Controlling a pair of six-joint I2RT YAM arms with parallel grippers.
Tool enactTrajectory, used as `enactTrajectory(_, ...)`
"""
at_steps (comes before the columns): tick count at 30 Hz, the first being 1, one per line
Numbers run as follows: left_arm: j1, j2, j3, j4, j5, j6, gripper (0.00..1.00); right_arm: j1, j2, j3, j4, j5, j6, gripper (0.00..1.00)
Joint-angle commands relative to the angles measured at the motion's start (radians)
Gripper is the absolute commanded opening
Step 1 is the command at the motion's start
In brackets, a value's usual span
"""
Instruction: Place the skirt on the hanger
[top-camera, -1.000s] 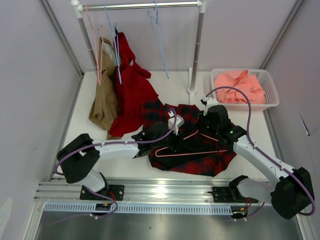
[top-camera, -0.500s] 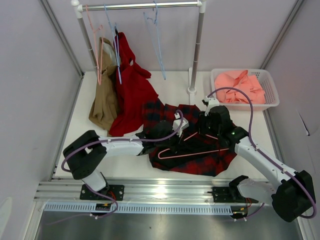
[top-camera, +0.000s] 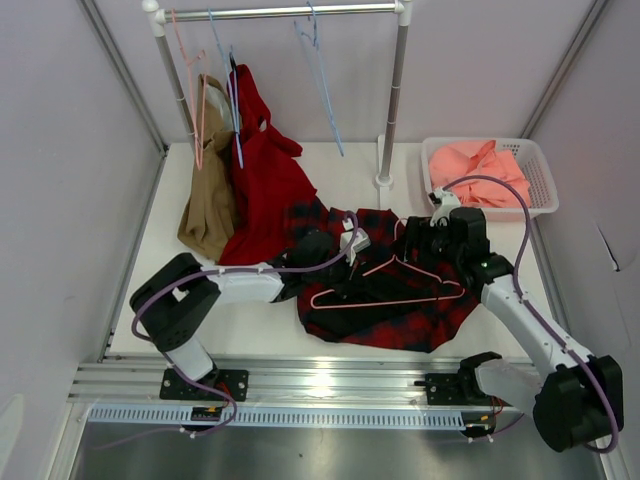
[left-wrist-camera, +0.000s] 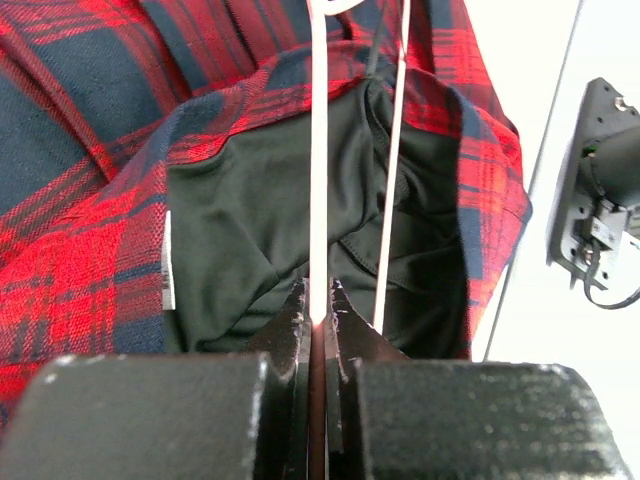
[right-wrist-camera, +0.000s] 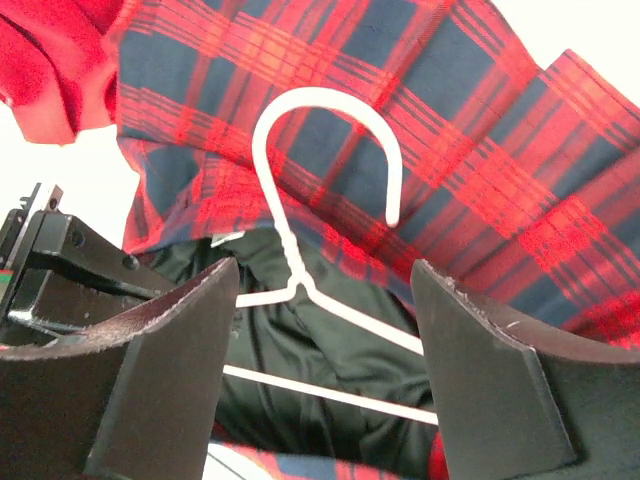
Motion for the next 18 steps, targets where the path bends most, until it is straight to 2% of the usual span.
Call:
enactTrajectory(1,0.011,0.023,0.009,0.068,0.098,0.039,0.00,-0.030,0.060,0.001,0.088,-0.121,-0.039,0.76)
enactTrajectory(5,0.011,0.037,0.011,0.078,0.112,0.034,0.00,-0.054,0.112,-0.028,0.204,-0.234,-0.033,0.76)
enactTrajectory(10,0.013,0.042,0.021,0.078,0.111,0.033,0.00,-0.056,0.173,-0.042,0.252,-0.345,-0.059,0.73)
enactTrajectory(14,0.014,0.054,0.038,0.070,0.104,0.031,0.00,-0.056,0.179,-0.058,0.264,-0.368,-0.065,0.71)
enactTrajectory(18,0.025,0.051,0.052,0.061,0.091,0.028,0.00,-0.054,0.181,-0.076,0.264,-0.379,-0.066,0.64)
